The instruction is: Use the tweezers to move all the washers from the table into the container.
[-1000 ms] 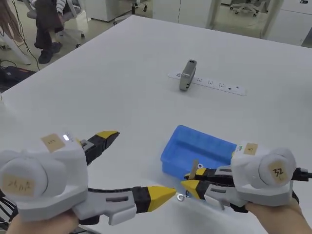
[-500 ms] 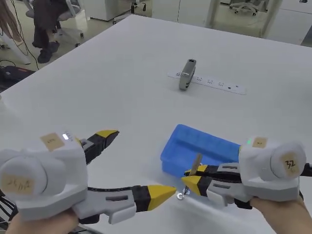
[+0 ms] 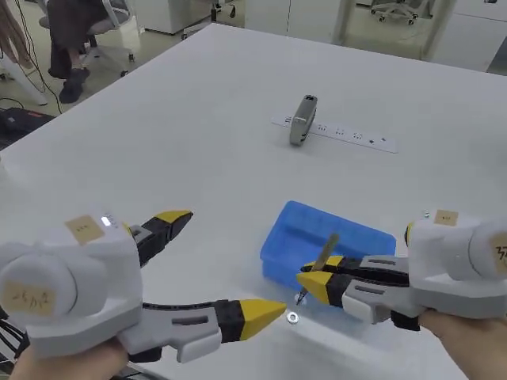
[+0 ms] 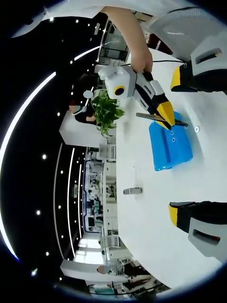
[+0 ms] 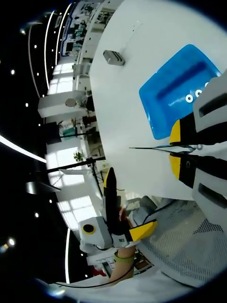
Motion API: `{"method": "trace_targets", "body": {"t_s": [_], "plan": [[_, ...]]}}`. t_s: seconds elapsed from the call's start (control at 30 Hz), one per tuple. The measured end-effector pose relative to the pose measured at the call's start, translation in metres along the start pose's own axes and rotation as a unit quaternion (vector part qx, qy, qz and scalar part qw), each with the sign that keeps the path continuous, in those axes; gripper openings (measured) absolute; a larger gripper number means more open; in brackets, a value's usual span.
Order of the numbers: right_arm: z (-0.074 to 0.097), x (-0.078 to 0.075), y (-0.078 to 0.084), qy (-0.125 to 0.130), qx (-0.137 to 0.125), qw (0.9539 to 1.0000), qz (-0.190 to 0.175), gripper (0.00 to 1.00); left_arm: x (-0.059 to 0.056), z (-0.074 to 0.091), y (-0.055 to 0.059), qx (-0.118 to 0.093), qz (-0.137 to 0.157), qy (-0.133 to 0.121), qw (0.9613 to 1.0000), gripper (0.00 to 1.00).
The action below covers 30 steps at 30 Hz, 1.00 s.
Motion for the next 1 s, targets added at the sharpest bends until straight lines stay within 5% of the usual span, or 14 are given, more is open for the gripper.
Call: {"method": "trace_targets", "body": {"t_s": [0.7, 1.0], "plan": [[0.016, -0.019, -0.026, 0.015, -0.065, 0.9963, -0.053, 0.03, -0.001, -0.001, 0.001, 0.002, -0.001, 0.002, 1.0, 0.99], [0.015, -0.027, -0.037, 0.024, -0.071, 0.996, -0.048, 0.03, -0.002, -0.001, 0.001, 0.004, -0.005, 0.004, 1.0, 0.99]]}}
Point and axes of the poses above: the centre of the closed fingertips' face, and the gripper's own axes: z roughly backward along the fingers, x roughly to its left, y roughly out of its underside, the point moved 4 cm from there along z, roughly backward along the fingers, and after that the axes turned 8 degrees about -y, right-handed, at the moved point
